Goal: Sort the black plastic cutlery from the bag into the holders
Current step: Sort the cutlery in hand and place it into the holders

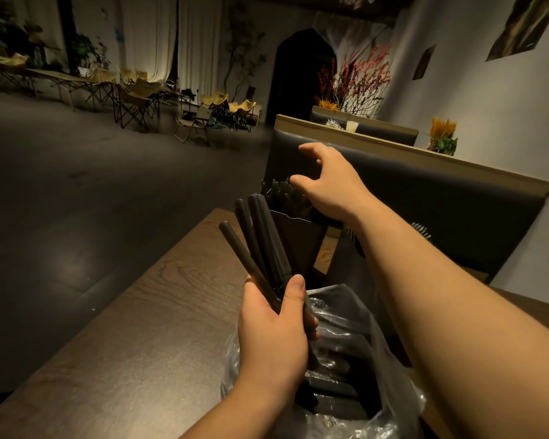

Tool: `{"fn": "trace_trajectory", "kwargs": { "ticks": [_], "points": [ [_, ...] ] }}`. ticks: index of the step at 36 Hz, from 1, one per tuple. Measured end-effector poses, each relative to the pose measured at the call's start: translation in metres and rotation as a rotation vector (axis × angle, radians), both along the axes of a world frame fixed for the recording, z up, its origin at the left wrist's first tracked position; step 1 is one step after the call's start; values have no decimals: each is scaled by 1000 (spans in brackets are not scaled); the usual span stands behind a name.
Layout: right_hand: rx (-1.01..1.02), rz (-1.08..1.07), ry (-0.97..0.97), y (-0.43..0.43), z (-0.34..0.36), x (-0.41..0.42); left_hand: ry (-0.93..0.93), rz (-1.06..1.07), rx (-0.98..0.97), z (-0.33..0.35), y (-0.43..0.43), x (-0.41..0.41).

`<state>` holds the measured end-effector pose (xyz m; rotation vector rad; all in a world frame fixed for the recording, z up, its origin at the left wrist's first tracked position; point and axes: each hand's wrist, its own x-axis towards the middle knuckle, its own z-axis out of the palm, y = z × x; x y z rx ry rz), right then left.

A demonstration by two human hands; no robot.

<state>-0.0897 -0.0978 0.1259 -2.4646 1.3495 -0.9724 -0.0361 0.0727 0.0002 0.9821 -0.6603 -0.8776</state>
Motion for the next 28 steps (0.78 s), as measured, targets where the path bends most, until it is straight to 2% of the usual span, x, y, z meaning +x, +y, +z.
{"fn": "trace_trajectory", "kwargs": {
  "ticks": [6,9,11,14,17,20,22,28],
  "points": [
    [196,-155,423,0,-22,21,-54,29,17,-5,-4,1],
    [108,-107,406,-4,-29,22,-48,41,-3,-6,-4,1],
    [123,-92,407,-7,-24,22,-42,39,-15,-7,-5,1],
    [161,-167,447,-8,-14,26,-54,29,-7,-8,-7,0],
    [52,-181,410,-13,-5,37,-46,24,-5,-7,-6,0],
    [-12,-70,545,-16,-7,53,10,11,-33,-5,-4,1],
    [45,-17,663,-17,-13,58,9,8,-38,-3,-3,2],
    [50,-163,755,-15,-13,39,-63,29,-14,-6,-5,4]
  ]
}}
